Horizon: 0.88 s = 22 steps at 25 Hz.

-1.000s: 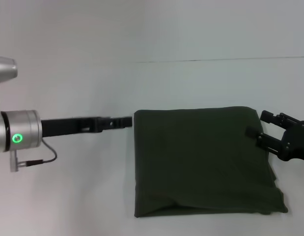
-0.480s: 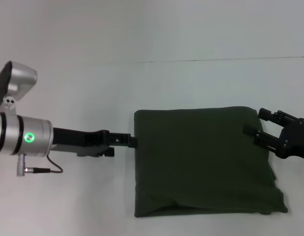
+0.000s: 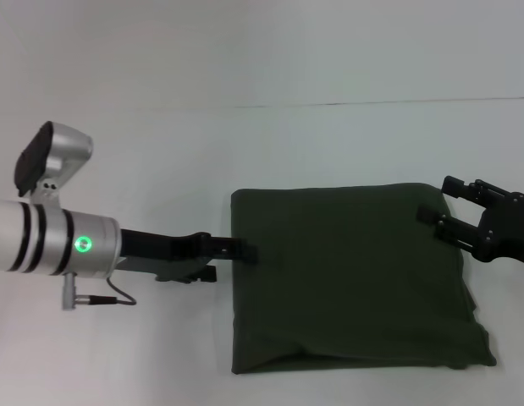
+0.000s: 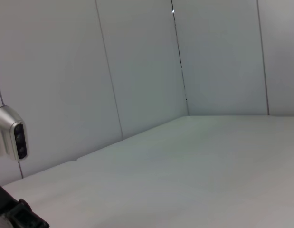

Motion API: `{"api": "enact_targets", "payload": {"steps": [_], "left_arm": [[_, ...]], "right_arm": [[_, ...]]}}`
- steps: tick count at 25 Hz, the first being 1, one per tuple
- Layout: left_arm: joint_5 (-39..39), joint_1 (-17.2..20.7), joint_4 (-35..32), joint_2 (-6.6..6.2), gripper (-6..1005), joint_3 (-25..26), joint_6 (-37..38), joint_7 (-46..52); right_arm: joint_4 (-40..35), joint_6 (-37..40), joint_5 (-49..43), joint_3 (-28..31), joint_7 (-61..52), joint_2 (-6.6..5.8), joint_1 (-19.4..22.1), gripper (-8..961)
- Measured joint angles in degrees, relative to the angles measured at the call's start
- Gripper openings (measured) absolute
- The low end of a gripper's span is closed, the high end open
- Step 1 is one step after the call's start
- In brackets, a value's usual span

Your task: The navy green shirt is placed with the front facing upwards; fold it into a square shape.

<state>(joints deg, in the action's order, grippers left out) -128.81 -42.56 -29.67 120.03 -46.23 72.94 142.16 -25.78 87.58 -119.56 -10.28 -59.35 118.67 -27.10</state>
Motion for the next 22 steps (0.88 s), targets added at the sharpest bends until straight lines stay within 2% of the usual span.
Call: {"api": "enact_targets", "payload": {"steps": [11, 21, 22], "left_arm": [[-0.3, -2.5, 1.8, 1.41, 947, -0.2, -2.5, -0.1], [-0.4, -3.6, 3.7, 1.59, 947, -0.8, -4.1, -0.1], [-0.4, -3.6, 3.9, 1.6, 923, -1.2, -4.5, 0.0]], "right_arm": [[-0.8, 0.0, -0.1, -0.1, -0.8, -0.02, 0.0, 705], [-0.8, 0.1, 0.1, -0.1, -1.1, -0.02, 0.0, 708], [-0.8, 0.2, 0.1, -0.1, -1.2, -0.03, 0.0, 707]]}}
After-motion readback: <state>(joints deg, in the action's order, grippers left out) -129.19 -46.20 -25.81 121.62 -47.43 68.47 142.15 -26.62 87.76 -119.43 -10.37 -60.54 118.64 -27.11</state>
